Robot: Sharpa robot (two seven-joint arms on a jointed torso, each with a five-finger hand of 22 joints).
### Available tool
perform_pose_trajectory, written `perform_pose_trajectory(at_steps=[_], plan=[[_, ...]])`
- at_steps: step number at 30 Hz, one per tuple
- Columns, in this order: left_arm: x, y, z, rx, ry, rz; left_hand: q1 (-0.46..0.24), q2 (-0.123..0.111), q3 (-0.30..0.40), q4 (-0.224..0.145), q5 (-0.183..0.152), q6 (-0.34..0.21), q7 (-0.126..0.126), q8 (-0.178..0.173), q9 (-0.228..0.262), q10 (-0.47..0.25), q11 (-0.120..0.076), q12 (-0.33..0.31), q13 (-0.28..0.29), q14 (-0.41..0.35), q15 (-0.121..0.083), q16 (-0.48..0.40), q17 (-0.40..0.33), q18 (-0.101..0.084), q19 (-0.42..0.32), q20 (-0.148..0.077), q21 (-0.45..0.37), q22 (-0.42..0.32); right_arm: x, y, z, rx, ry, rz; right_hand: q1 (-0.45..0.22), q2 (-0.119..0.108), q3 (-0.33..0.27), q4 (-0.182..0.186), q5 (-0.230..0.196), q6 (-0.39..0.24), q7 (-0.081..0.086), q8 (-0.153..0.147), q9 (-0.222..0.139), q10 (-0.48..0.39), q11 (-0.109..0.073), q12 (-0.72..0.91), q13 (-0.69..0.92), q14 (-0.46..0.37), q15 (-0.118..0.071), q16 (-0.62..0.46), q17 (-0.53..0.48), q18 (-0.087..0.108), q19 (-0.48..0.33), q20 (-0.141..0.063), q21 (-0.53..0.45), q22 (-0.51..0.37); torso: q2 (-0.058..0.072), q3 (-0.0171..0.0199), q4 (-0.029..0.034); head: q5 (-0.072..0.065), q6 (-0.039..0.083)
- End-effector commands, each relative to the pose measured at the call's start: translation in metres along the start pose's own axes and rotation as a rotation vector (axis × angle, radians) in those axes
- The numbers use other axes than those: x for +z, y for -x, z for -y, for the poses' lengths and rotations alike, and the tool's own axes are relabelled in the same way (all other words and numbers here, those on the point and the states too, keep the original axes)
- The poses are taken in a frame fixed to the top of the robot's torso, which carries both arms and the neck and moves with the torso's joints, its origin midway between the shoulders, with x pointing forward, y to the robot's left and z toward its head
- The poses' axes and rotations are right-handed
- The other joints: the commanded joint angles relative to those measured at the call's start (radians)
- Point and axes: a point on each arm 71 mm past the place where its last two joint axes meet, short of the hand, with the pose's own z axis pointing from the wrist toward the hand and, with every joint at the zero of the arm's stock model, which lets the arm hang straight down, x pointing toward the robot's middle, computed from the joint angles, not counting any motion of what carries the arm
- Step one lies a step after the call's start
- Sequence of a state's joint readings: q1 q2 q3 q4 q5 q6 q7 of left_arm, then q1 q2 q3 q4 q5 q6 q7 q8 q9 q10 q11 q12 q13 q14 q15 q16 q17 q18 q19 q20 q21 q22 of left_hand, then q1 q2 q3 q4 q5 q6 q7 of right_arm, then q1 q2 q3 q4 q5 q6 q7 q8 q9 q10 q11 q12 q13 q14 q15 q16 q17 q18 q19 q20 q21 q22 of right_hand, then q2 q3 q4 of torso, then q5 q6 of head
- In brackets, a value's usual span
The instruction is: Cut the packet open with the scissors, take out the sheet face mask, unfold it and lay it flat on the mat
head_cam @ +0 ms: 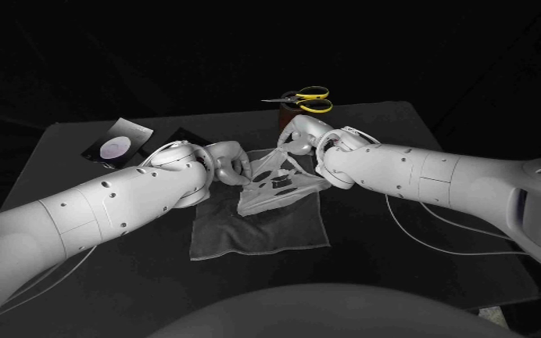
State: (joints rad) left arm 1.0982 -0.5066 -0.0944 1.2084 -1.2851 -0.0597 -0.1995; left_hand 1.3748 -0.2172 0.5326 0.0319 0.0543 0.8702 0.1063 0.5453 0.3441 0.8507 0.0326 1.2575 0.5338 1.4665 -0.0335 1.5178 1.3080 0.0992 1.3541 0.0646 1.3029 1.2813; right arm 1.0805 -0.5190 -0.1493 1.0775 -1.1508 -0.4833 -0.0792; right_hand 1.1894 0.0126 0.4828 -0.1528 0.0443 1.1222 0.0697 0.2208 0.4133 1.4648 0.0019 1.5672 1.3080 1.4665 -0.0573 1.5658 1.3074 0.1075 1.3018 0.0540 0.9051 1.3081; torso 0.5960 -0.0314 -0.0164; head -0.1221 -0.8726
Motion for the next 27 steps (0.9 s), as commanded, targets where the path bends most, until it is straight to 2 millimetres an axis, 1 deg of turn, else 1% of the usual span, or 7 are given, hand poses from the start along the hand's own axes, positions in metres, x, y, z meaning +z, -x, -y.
perform_pose_trajectory(at_steps=[1, 9, 14, 16, 20, 27], plan=[[0.0, -0.01, -0.007, 0.018, 0.049, -0.061, 0.007, -0.004, 0.005, 0.001, -0.005, -0.003, 0.005, -0.003, -0.001, -0.002, 0.002, 0.005, 0.001, 0.027, 0.007, 0.007, 0.073, -0.013, -0.001, 0.006, -0.001, 0.002, 0.003, 0.0, 0.001, -0.077, 0.006, -0.038, 0.003, 0.01, 0.005, 0.002, 0.004, 0.01, 0.0, 0.004, 0.001, 0.106, -0.008, 0.004, 0.263, 0.104, -0.004, 0.005, 0.263, 0.018, -0.002, -0.003, -0.001, 0.078, 0.0, 0.0003, -0.0005, 0.0, 0.0], [0.0, -0.01, -0.008, 0.019, 0.055, -0.061, 0.005, -0.006, 0.004, 0.001, -0.005, -0.005, 0.006, -0.005, -0.001, -0.003, 0.003, 0.006, 0.001, 0.027, 0.007, 0.007, 0.073, -0.013, -0.001, 0.007, -0.001, 0.002, 0.008, 0.001, -0.001, -0.123, 0.023, -0.024, 0.003, 0.011, 0.006, 0.002, 0.004, 0.01, 0.0, 0.004, 0.001, 0.106, -0.008, 0.004, 0.263, 0.104, -0.004, 0.005, 0.263, 0.018, -0.001, -0.003, 0.001, 0.079, 0.0, 0.0017, -0.001, 0.001, 0.0], [0.0, -0.01, -0.008, 0.018, 0.059, -0.059, 0.004, -0.006, 0.003, 0.002, -0.005, -0.006, 0.007, -0.007, -0.002, -0.003, 0.003, 0.006, 0.002, 0.027, 0.008, 0.007, 0.074, -0.013, 0.0, 0.007, 0.0, 0.003, 0.012, 0.001, -0.003, -0.151, 0.04, -0.014, 0.004, 0.011, 0.006, 0.002, 0.004, 0.01, 0.0, 0.004, 0.002, 0.106, -0.008, 0.004, 0.263, 0.104, -0.004, 0.005, 0.263, 0.018, -0.001, -0.003, 0.001, 0.079, 0.0, 0.0018, -0.0007, 0.0, 0.0], [0.0, -0.01, -0.008, 0.018, 0.061, -0.058, 0.004, -0.006, 0.003, 0.002, -0.005, -0.006, 0.007, -0.007, -0.002, -0.003, 0.003, 0.006, 0.002, 0.027, 0.008, 0.007, 0.074, -0.013, 0.0, 0.007, 0.0, 0.003, 0.013, 0.002, -0.004, -0.158, 0.049, -0.002, 0.004, 0.011, 0.006, 0.002, 0.004, 0.01, 0.0, 0.004, 0.002, 0.106, -0.008, 0.004, 0.263, 0.104, -0.004, 0.005, 0.263, 0.018, -0.001, -0.003, 0.001, 0.079, 0.0, 0.0012, -0.0011, 0.0, 0.0], [0.0, -0.01, -0.008, 0.017, 0.062, -0.054, 0.003, -0.007, 0.002, 0.003, -0.005, -0.008, 0.007, -0.008, -0.002, -0.004, 0.004, 0.007, 0.002, 0.026, 0.008, 0.007, 0.074, -0.013, -0.001, 0.007, 0.0, 0.003, 0.015, 0.003, -0.007, -0.161, 0.069, 0.027, 0.004, 0.01, 0.007, 0.002, 0.004, 0.01, 0.0, 0.005, 0.002, 0.106, -0.008, 0.004, 0.263, 0.104, -0.004, 0.005, 0.263, 0.016, 0.002, -0.004, 0.008, 0.081, 0.0, 0.0017, -0.0005, 0.002, 0.0], [-0.003, -0.006, -0.008, -0.009, 0.032, -0.006, 0.003, -0.007, 0.003, 0.004, -0.004, -0.012, 0.009, -0.012, -0.003, -0.004, 0.004, 0.008, 0.003, 0.027, 0.009, 0.007, 0.075, -0.013, -0.002, 0.008, -0.001, 0.002, 0.016, 0.0, -0.01, -0.165, 0.067, -0.002, 0.004, 0.011, 0.007, 0.001, 0.004, 0.01, 0.0, 0.006, 0.003, 0.106, -0.008, 0.004, 0.263, 0.104, -0.004, 0.005, 0.263, 0.017, 0.0, -0.004, 0.004, 0.08, 0.0, 0.0002, -0.0013, 0.003, 0.0]])
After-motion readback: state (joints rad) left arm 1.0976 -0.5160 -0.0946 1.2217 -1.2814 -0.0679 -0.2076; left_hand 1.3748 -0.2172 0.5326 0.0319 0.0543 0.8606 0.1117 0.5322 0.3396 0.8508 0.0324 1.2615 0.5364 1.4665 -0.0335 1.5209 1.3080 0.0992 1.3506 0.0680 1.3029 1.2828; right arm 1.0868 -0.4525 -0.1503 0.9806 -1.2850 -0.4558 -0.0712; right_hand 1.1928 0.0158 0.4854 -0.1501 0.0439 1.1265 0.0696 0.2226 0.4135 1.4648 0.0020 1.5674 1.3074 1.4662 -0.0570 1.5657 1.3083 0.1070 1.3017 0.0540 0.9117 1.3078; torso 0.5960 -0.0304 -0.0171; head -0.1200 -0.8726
